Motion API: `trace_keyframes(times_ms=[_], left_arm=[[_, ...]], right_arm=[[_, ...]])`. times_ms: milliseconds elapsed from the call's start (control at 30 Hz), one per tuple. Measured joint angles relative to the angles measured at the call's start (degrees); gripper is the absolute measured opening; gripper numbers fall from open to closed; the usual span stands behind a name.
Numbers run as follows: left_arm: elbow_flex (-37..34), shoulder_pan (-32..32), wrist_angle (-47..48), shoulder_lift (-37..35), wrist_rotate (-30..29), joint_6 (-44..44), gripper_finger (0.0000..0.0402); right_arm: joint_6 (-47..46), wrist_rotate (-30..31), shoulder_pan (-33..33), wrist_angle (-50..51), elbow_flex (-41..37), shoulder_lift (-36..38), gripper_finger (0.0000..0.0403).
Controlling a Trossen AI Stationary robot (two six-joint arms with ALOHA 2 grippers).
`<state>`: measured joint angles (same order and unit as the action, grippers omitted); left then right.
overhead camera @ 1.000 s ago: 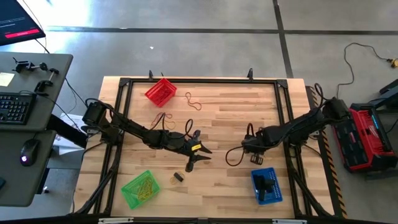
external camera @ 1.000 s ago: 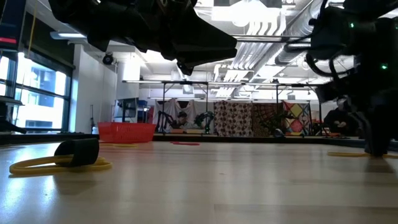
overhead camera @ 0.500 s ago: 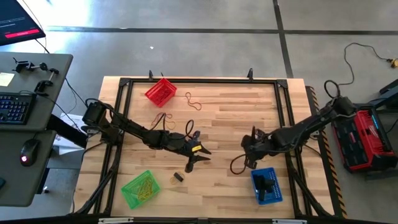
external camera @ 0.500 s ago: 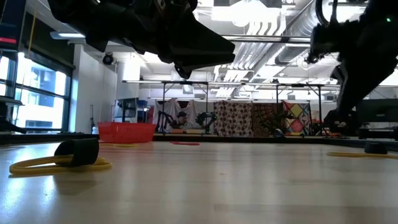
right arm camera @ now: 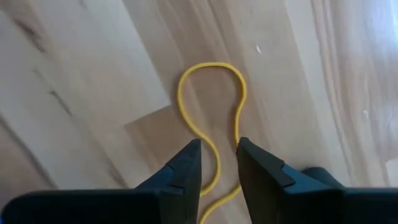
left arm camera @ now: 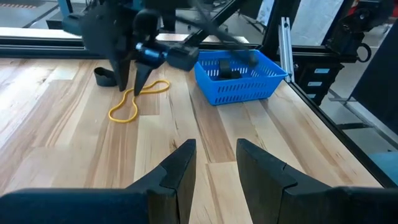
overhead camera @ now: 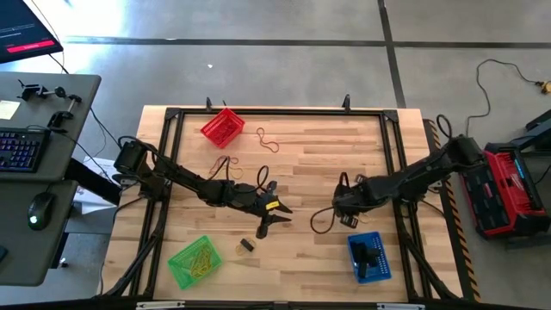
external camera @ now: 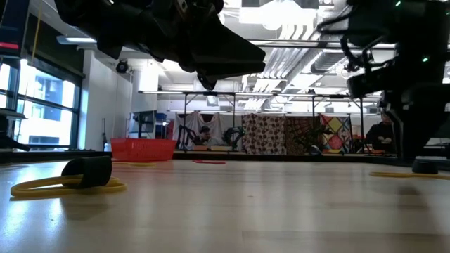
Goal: Sort rubber bands into baskets
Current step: Put the yellow rubber band into the green basket
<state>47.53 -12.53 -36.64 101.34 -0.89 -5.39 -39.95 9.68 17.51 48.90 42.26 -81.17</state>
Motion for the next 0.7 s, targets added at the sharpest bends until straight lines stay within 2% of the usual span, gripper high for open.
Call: trace_keyframes(times_ms=[367,700], left_arm=[[0.0,0.0,1.04,0.0,0.0,0.0,0.0108],[0.0,0.0,1.09,0.0,0.0,0.0,0.0108]], right_arm=[[8.63,-4.43,-6.29,-0.09,0.0,-2.16,0.0087],[11.24,-4.43,-9.92,-1.67,0.0,-2.16,0.0087]])
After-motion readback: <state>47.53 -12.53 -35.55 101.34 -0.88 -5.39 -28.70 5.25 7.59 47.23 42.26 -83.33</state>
